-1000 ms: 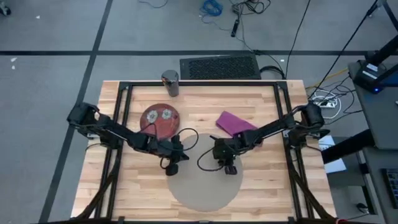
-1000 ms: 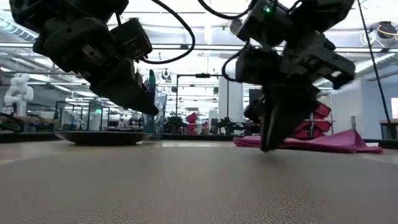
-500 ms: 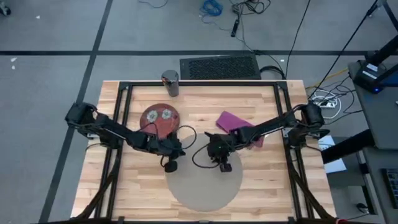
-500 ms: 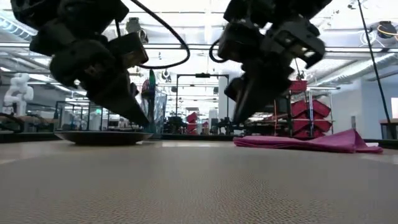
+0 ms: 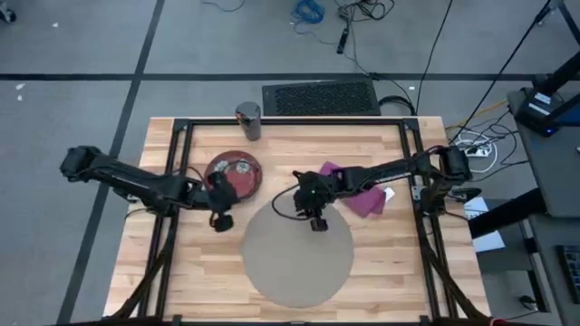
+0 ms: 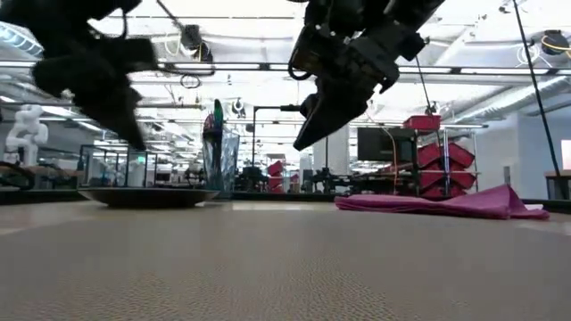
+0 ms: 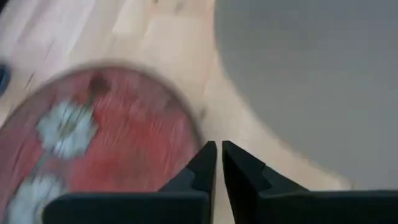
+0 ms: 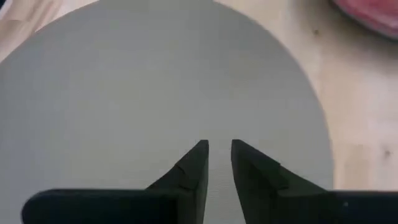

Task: Set table place
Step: Put the red plate on the gray table mat

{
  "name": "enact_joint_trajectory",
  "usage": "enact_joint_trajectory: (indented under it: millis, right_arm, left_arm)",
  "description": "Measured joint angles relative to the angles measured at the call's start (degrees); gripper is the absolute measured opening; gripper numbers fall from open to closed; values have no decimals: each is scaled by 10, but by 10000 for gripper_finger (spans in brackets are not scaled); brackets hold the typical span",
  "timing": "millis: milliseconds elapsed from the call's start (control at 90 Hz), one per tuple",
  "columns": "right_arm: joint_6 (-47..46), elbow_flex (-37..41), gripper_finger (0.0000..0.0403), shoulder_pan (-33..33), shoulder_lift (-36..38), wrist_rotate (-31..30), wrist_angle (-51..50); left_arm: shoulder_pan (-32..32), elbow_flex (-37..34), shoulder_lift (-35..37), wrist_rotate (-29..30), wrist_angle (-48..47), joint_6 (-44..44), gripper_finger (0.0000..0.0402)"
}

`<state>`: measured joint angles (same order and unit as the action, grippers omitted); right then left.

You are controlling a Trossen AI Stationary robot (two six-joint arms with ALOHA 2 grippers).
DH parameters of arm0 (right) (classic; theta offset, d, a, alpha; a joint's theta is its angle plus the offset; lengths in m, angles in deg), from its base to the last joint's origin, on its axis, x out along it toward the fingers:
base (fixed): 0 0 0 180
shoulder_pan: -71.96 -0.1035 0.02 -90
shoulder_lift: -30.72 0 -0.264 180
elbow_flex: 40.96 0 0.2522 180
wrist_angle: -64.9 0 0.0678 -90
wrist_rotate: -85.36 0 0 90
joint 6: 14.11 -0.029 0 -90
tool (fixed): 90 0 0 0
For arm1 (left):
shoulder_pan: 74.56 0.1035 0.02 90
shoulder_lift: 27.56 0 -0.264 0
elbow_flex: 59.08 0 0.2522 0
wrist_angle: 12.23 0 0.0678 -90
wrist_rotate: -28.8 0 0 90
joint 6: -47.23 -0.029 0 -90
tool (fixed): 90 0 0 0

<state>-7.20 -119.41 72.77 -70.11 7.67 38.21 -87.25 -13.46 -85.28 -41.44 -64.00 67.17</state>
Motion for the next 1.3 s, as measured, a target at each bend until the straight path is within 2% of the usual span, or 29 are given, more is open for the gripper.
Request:
enact_joint_trajectory:
  millis: [178, 289, 422, 678, 900, 1044, 1300]
  right_arm:
    - [2, 0, 59, 11, 0, 24, 40]
    - [2, 0, 59, 15, 0, 30, 45]
    - [2, 0, 59, 16, 0, 31, 43]
    - [4, 0, 59, 16, 0, 31, 42]
    - [7, 0, 59, 16, 0, 31, 42]
    - [8, 0, 59, 16, 0, 31, 42]
    - [8, 0, 59, 16, 0, 31, 46]
  left_arm:
    - [-39, 1, -4, 30, -15, 22, 105]
    - [-58, 1, -22, 50, -19, 23, 125]
    - [-83, 1, -61, 77, -27, 37, 128]
    - [-120, 1, -189, 134, -28, 59, 128]
    - [-133, 1, -277, 201, -28, 101, 128]
    - [-131, 2, -317, 232, -23, 113, 128]
    - [-104, 4, -346, 242, 5, 106, 128]
